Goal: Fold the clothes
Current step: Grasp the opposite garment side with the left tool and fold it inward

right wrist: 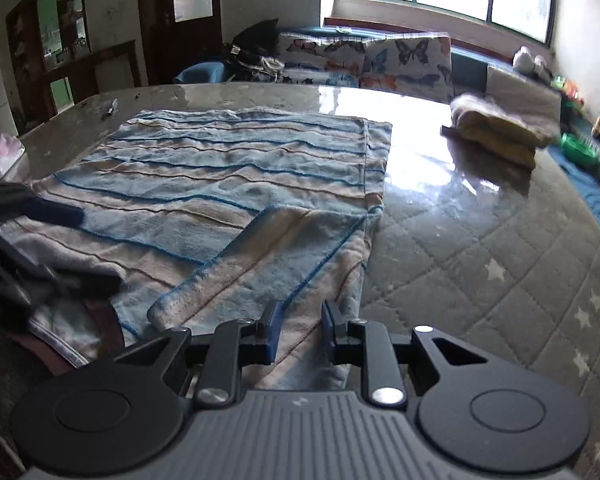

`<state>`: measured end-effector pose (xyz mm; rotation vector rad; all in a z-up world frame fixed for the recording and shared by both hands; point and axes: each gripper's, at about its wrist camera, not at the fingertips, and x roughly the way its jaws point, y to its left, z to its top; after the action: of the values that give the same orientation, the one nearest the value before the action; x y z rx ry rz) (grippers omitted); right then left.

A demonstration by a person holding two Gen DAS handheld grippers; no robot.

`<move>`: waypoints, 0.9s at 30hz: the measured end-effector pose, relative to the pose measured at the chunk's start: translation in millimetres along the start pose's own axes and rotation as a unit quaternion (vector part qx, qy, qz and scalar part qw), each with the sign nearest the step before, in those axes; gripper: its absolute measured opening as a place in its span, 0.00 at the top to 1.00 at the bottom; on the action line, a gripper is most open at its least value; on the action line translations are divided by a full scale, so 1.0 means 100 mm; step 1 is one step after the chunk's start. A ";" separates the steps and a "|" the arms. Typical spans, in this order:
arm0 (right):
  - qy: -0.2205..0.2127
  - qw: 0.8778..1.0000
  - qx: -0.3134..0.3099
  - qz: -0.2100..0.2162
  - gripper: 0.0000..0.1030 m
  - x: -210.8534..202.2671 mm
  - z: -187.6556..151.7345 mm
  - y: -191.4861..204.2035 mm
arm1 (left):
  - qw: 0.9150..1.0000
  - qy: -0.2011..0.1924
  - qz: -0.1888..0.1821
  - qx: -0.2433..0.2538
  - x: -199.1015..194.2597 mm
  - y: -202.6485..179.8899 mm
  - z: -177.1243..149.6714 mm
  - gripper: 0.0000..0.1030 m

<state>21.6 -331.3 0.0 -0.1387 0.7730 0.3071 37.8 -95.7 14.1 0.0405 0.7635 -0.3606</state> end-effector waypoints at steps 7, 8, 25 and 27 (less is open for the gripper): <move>-0.017 1.000 -0.003 0.013 0.69 -0.13 0.06 0.16 | 0.993 -0.045 0.082 -0.066 -0.53 0.58 -0.24 0.00; -0.015 1.000 -0.002 0.017 0.69 -0.11 0.05 0.19 | 0.991 -0.049 0.098 -0.079 -0.61 0.67 -0.30 0.00; -0.017 0.999 -0.016 0.045 0.68 -0.01 0.14 0.56 | 0.931 -0.068 0.256 -0.252 -1.29 1.77 -1.03 0.28; -0.018 0.998 -0.018 0.050 0.68 0.00 0.14 0.60 | 0.932 -0.067 0.249 -0.256 -1.27 1.79 -1.03 0.36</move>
<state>11.4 -270.9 9.8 -0.1281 0.7412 0.4163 -55.7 128.5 9.9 -0.2767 0.6650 0.3241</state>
